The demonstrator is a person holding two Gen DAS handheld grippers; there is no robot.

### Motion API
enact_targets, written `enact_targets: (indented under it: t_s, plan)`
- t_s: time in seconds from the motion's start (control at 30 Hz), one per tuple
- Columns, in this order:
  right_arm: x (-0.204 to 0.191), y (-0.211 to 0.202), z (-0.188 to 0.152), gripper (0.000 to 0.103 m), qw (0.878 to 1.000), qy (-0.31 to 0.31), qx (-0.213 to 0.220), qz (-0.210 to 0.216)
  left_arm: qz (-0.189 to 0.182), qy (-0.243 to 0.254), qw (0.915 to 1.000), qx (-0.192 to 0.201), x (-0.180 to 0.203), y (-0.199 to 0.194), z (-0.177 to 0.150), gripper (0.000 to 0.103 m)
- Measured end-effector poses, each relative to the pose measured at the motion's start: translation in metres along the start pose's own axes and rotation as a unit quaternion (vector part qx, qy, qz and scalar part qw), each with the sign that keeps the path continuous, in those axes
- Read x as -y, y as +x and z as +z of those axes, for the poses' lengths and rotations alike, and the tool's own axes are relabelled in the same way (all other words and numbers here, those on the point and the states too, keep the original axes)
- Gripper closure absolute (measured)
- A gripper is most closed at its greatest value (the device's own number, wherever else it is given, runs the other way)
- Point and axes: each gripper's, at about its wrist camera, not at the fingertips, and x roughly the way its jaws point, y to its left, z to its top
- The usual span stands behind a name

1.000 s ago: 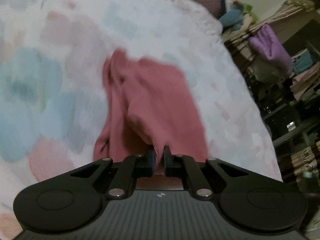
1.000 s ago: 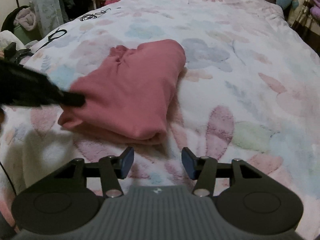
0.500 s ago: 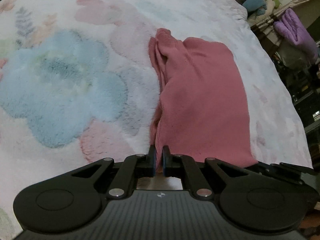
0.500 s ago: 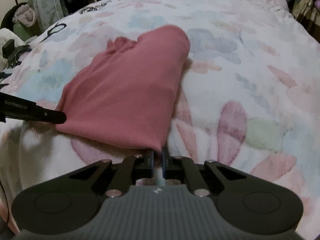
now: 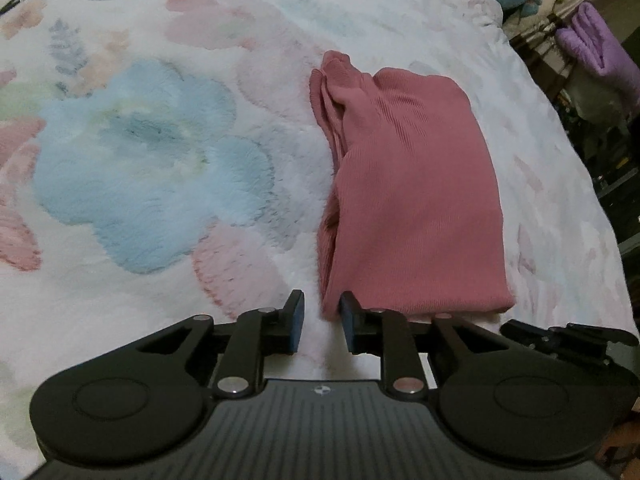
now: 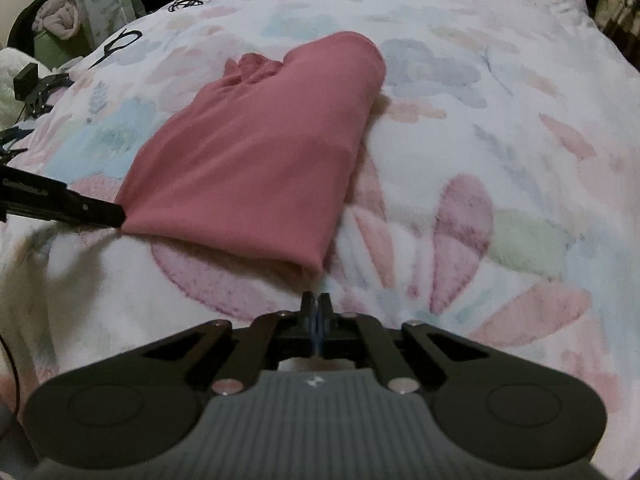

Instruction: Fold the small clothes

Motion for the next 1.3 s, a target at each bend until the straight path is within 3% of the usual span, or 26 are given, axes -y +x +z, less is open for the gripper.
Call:
enact_targets:
  t_s: [0.17, 0.37, 0.4, 0.47, 0.5, 0.6, 0.77, 0.87, 1.07, 1.23, 1.3]
  plan:
    - [0.011, -0.015, 0.001, 0.102, 1.0, 0.018, 0.012, 0.001, 0.015, 0.023, 0.9995, 0.015, 0.01, -0.017, 0.003, 0.071]
    - [0.027, -0.025, 0.025, 0.1, 0.998, 0.052, 0.044, 0.013, -0.01, 0.036, 0.9976, 0.058, 0.022, -0.025, 0.029, 0.07]
    - [0.028, -0.025, 0.03, 0.096, 0.997, 0.056, 0.048, 0.014, -0.013, 0.039, 0.997, 0.066, 0.024, -0.022, 0.036, 0.062]
    - [0.032, -0.024, 0.039, 0.075, 0.996, 0.069, 0.056, 0.022, -0.028, 0.035, 0.9955, 0.084, 0.025, -0.016, 0.048, 0.048]
    - [0.034, -0.023, 0.045, 0.07, 0.995, 0.079, 0.061, 0.027, -0.042, 0.027, 0.9945, 0.092, 0.023, -0.012, 0.053, 0.04]
    - [0.042, -0.016, 0.061, 0.059, 0.991, 0.106, 0.072, 0.049, -0.073, -0.002, 0.9916, 0.107, 0.014, 0.003, 0.069, 0.031]
    - [0.056, 0.006, 0.087, 0.038, 0.982, 0.153, 0.083, 0.072, -0.062, -0.034, 0.9915, 0.109, 0.003, 0.039, 0.096, 0.031]
    - [0.069, 0.027, 0.103, 0.035, 0.975, 0.188, 0.077, 0.093, -0.063, -0.056, 0.99, 0.113, -0.006, 0.058, 0.108, 0.031]
    - [0.097, 0.068, 0.125, 0.035, 0.95, 0.269, 0.07, 0.144, -0.107, -0.134, 0.9813, 0.088, -0.033, 0.098, 0.124, 0.031]
    - [0.113, 0.1, 0.134, 0.035, 0.932, 0.308, 0.058, 0.179, -0.133, -0.145, 0.9774, 0.077, -0.041, 0.114, 0.129, 0.031]
    - [0.12, 0.11, 0.137, 0.035, 0.924, 0.326, 0.056, 0.194, -0.141, -0.147, 0.9762, 0.073, -0.044, 0.117, 0.131, 0.04]
